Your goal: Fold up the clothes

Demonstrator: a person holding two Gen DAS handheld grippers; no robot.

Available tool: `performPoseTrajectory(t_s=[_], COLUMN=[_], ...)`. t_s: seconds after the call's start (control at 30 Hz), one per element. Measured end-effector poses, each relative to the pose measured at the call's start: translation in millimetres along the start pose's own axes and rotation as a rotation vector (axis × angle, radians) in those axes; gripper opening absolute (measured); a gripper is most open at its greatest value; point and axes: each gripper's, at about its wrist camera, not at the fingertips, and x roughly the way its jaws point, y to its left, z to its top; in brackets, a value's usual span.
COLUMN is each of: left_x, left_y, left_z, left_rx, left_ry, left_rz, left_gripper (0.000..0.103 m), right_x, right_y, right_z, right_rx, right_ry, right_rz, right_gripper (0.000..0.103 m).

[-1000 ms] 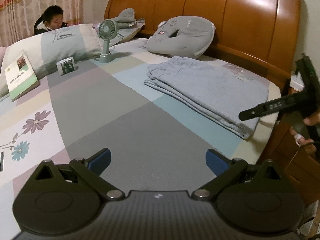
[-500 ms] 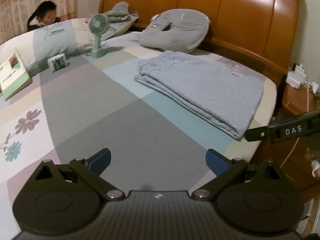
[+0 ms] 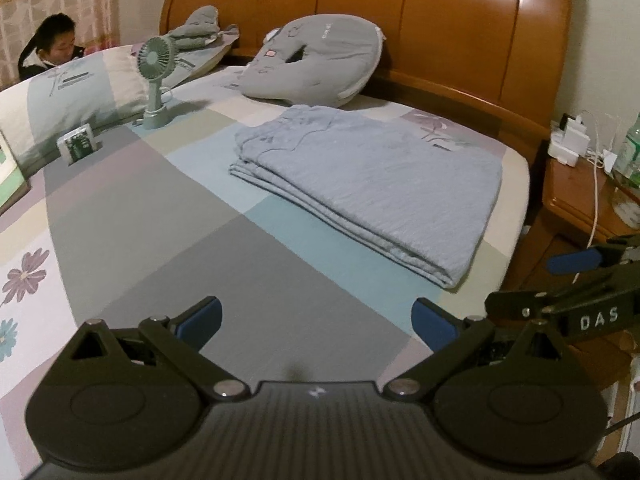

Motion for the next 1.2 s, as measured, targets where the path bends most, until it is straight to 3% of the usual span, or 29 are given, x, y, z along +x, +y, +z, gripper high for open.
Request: performPoseTrajectory(t_s=[0.5,1.2], left_x=[-1,-1], left_y=[-3,-10], left_z=[4,10], left_rx=[-0.003,0.016], left_ry=[0.018,0.029], left_rz=[-0.041,-0.034], left_gripper=[0.101,0.101], right_x=[-17,-20], right_y=[5,2], right_z=[1,3], right_rx=[-0.016,-0.009], right_ry=[-0.040,-0.046], right_rz=[-0.019,-0.020], right_gripper=[0.103,0.103])
